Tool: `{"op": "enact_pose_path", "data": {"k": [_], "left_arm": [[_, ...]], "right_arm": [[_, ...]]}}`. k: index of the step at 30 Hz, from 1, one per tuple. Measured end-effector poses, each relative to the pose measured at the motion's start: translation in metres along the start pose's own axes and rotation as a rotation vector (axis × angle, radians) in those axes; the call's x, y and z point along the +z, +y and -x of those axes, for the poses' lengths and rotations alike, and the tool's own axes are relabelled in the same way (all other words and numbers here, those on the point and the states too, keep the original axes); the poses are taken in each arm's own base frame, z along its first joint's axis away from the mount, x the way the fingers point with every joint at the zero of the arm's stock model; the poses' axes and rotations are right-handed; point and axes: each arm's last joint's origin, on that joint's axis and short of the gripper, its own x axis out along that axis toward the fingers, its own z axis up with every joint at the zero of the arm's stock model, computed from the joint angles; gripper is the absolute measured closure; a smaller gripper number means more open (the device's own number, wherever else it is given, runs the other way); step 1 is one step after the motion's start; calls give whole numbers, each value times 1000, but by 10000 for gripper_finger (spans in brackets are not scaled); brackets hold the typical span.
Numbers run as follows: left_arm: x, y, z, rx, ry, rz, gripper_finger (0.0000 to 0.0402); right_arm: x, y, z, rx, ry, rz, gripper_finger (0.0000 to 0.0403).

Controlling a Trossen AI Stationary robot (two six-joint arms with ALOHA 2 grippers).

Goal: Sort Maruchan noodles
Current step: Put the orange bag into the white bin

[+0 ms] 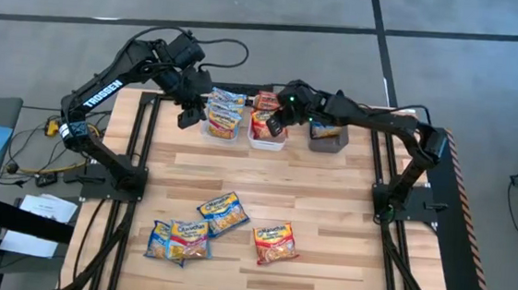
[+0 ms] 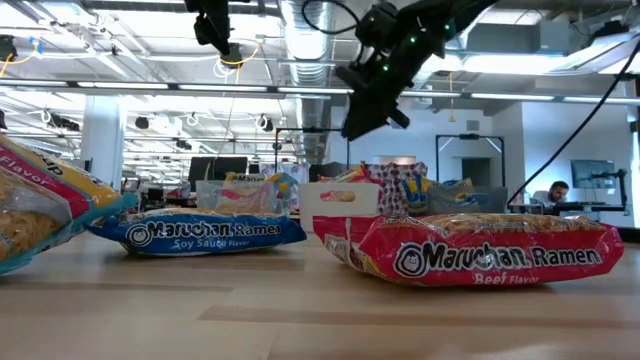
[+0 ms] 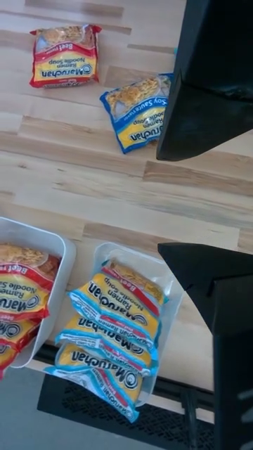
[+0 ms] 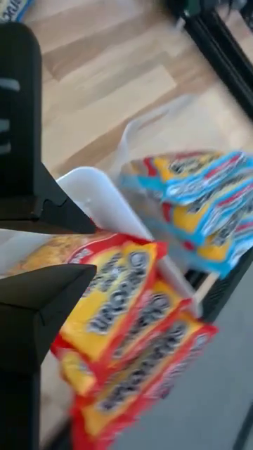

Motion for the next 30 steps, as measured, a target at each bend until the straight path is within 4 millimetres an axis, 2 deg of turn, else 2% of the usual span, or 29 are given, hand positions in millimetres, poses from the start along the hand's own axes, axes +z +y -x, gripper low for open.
{"op": "enact_pose_path", "data": {"k": [5, 15, 22, 27, 30], "left_arm": [[5, 0, 0, -12, -50, 4, 214], [17, 1, 2, -86, -191, 12, 214], [18, -6, 1, -177, -204, -5, 214], [19, -11, 0, -208, -207, -23, 214], [19, -11, 0, -205, -206, -26, 214]], "right_arm": [[19, -8, 5, 70, -27, 47, 301], [45, -25, 22, 68, -60, 89, 301], [52, -24, 3, 68, 56, 111, 301], [42, -20, -13, 51, 234, 146, 301], [39, -15, -20, 56, 261, 163, 301]]}}
